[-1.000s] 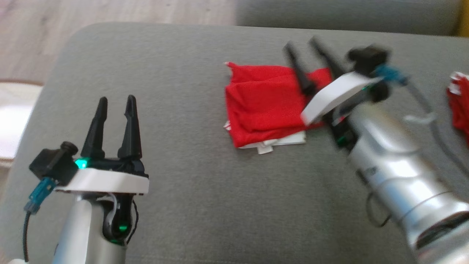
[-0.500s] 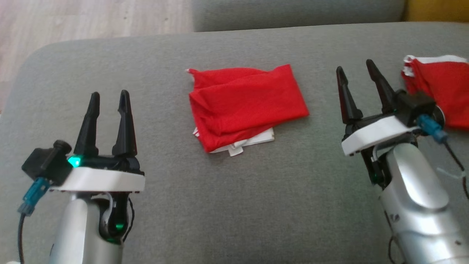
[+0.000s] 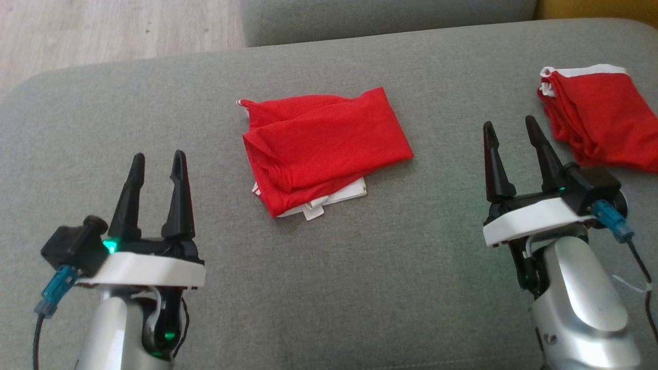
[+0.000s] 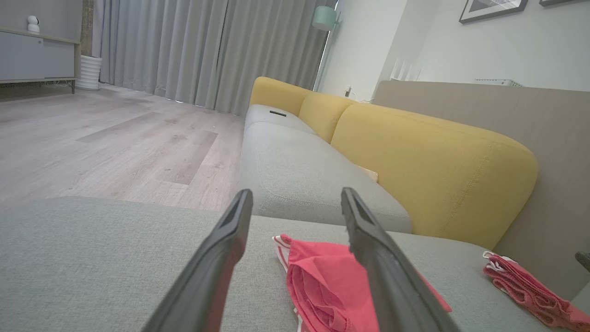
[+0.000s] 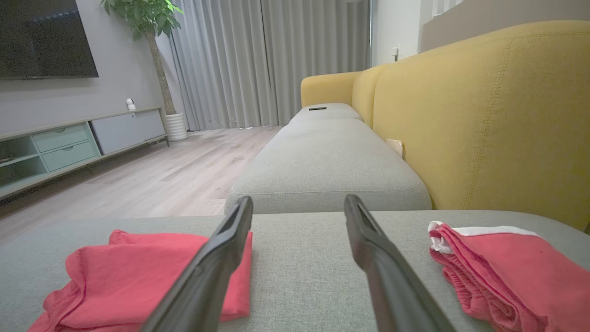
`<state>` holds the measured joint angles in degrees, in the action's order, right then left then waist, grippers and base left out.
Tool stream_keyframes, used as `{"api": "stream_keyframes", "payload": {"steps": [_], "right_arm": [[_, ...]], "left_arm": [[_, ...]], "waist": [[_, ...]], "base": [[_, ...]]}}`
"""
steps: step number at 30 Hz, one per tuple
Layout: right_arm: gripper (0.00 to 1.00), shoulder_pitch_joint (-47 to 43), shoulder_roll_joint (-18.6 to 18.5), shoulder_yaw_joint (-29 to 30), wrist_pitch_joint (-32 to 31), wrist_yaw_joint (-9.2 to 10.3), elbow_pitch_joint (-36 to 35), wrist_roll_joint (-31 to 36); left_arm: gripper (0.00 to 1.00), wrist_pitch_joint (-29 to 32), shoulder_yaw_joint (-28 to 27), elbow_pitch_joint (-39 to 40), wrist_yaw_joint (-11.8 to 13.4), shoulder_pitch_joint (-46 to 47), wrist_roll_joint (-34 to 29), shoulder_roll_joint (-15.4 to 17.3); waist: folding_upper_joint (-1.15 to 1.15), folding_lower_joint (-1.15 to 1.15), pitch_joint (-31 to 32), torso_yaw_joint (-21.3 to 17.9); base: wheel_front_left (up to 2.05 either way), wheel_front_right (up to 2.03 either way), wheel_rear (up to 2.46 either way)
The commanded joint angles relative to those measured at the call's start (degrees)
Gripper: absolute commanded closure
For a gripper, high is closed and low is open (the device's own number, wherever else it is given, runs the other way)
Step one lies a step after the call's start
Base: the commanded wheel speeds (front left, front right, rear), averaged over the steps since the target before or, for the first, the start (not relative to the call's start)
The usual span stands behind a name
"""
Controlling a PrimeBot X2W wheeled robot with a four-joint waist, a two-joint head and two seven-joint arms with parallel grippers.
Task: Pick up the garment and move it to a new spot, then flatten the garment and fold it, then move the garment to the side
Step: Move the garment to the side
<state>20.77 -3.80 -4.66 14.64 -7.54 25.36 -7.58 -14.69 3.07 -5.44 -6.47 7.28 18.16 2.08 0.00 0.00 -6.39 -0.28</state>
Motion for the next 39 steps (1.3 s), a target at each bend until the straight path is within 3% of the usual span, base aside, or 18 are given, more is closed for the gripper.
{"api": "stream_keyframes", "payload": {"steps": [1, 14, 39], "right_arm": [[0.0, 0.97, 0.87, -1.11, 0.36, 0.05, -2.11, -0.02], [0.0, 4.59, 0.91, 0.2, -1.64, 0.05, 0.75, 1.43], [0.0, 23.93, 0.92, -0.86, -14.81, 0.05, 29.63, -1.73]], "left_arm": [[0.0, -0.3, -1.9, 2.03, 0.32, 1.7, -0.33, 0.8], [0.0, -0.3, 1.62, 2.27, -0.03, 4.86, -0.1, 0.8], [0.0, -0.3, 6.62, 1.34, 0.64, 8.92, 2.9, 0.8]], "waist": [[0.0, 0.0, -0.1, 0.07], [0.0, 0.0, -5.38, 3.78], [0.0, 0.0, -12.6, 13.06]], "base": [[0.0, 0.0, 0.0], [0.0, 0.0, 0.0], [0.0, 0.0, 0.0]]}}
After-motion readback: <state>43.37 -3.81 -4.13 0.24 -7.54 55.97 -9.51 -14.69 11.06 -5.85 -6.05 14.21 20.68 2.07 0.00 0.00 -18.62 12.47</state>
